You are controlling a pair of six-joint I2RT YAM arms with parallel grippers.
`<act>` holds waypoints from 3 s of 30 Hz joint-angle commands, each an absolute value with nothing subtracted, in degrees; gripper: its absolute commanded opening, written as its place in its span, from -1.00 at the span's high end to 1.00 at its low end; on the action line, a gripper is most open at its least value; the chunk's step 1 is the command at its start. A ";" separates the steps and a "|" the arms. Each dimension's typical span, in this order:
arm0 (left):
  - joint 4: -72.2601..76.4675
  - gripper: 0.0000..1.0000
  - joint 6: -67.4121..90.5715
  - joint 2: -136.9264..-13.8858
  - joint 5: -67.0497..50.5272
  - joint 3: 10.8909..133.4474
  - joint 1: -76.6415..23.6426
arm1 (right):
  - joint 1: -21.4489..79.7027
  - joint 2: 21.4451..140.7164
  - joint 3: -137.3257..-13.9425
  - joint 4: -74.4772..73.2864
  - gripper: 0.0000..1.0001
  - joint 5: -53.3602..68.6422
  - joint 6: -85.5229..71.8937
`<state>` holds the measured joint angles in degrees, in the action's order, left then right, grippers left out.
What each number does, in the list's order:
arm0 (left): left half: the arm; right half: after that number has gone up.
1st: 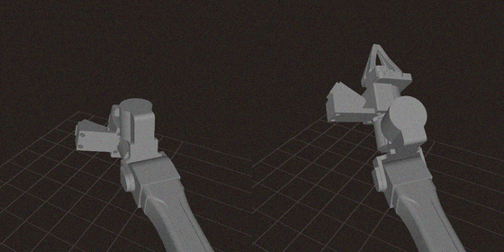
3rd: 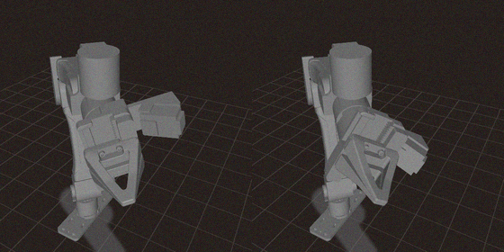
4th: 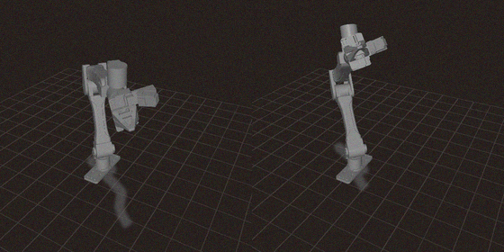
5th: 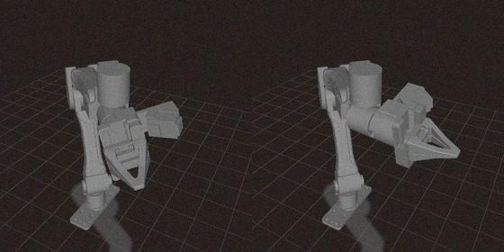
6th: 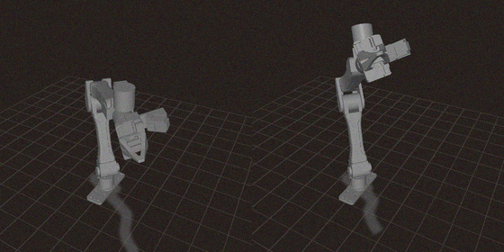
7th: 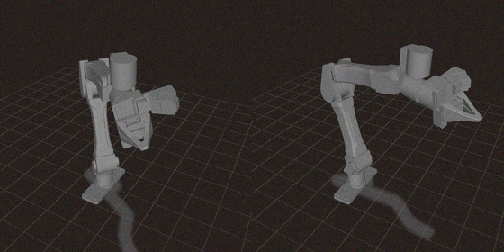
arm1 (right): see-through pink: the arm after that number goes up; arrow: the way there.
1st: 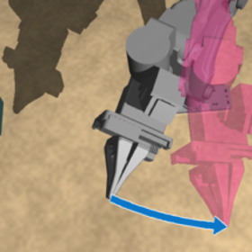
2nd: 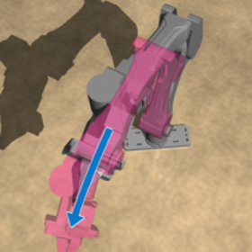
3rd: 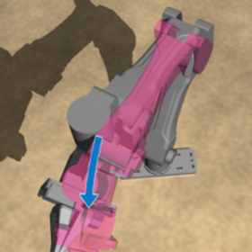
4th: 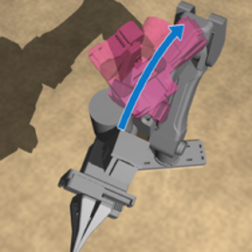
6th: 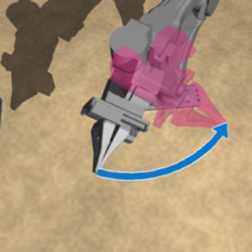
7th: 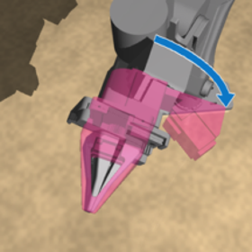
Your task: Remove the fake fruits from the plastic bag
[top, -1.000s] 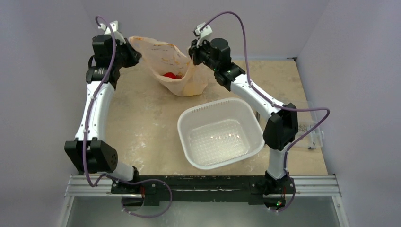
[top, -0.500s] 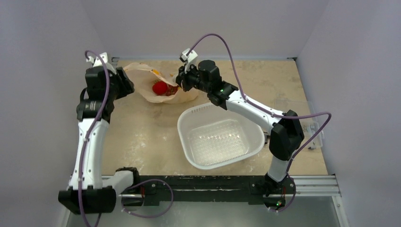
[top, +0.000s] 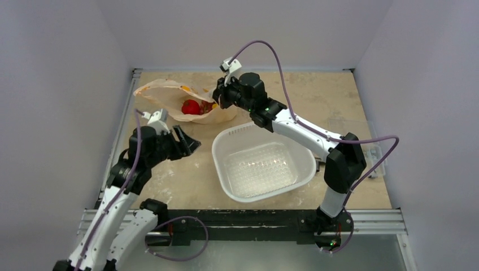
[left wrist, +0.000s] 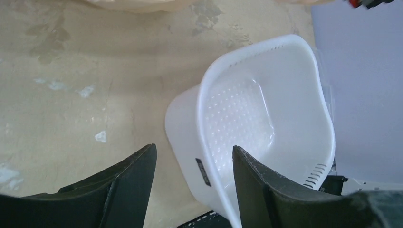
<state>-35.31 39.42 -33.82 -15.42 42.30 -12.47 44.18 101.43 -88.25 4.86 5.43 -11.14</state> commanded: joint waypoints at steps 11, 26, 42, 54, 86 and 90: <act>-14.11 0.01 27.54 -61.93 13.32 58.65 -22.62 | 44.19 96.48 -83.39 8.43 1.00 7.92 -18.33; -9.45 0.05 29.43 -74.96 12.57 58.73 -17.70 | 40.86 97.99 -91.02 -3.02 1.00 11.66 -24.02; -18.28 0.03 30.00 -82.52 4.58 57.30 -14.46 | 38.32 94.69 -75.66 -6.25 1.00 24.61 -19.30; -18.61 -0.37 34.25 -87.61 8.96 64.25 -13.80 | 38.31 96.89 -84.78 -15.82 1.00 22.72 -17.22; -12.61 -0.18 35.16 -111.35 16.48 80.92 -12.92 | 38.14 101.32 -95.13 -23.56 1.00 20.44 -15.86; -15.79 0.40 34.17 -107.78 14.78 78.96 -12.85 | 38.13 101.63 -96.36 -23.57 1.00 19.92 -15.99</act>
